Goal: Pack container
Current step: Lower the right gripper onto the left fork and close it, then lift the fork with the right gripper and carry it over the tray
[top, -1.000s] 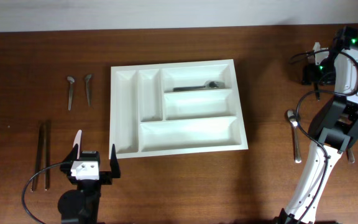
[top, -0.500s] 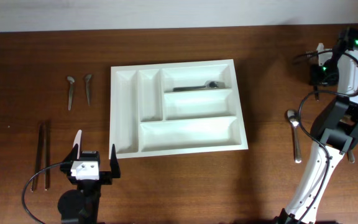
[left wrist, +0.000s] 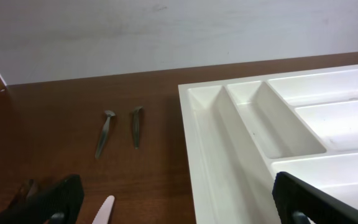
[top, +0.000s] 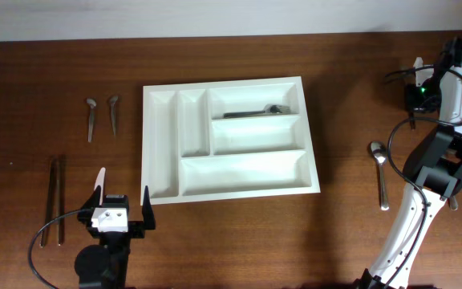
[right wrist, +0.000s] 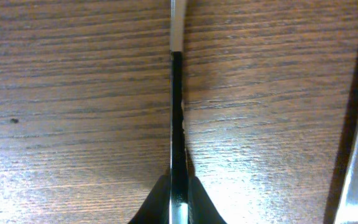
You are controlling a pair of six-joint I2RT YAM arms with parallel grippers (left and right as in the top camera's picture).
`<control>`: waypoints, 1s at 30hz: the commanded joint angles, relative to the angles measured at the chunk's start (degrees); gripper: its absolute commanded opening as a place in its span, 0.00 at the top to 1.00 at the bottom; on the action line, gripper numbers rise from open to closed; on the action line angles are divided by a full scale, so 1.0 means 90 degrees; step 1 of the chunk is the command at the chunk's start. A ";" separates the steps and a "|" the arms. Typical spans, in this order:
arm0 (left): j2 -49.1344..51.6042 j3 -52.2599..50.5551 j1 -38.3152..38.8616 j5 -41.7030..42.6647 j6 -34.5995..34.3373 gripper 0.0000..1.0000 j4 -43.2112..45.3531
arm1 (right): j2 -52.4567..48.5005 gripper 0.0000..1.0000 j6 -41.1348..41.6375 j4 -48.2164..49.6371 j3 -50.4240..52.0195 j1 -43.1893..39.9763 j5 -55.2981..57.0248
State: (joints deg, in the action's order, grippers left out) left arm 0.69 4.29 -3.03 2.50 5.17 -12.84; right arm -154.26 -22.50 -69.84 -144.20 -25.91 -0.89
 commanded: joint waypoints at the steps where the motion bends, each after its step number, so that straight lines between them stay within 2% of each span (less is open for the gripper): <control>1: -0.0044 -0.0039 -0.0010 -0.0066 0.0104 0.01 0.0002 | -0.0299 0.92 0.0027 -0.0024 0.0056 -0.0034 0.0170; 7: -0.0044 -0.0039 -0.0010 -0.0066 0.0104 0.01 0.0002 | -0.0296 0.96 0.0053 -0.0024 0.0056 -0.0027 0.0168; 25: -0.0044 -0.0039 -0.0010 -0.0066 0.0104 0.01 0.0002 | -0.0291 0.96 0.0619 -0.0102 -0.0265 0.0452 0.0138; 30: -0.0044 -0.0039 -0.0010 -0.0066 0.0104 0.01 0.0002 | -0.0255 0.96 0.1253 -0.0413 -0.0823 0.0595 0.0141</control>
State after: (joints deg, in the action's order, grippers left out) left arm 0.69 4.29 -3.03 2.50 5.17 -12.84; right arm -155.61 -15.62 -72.73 -147.79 -21.69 0.56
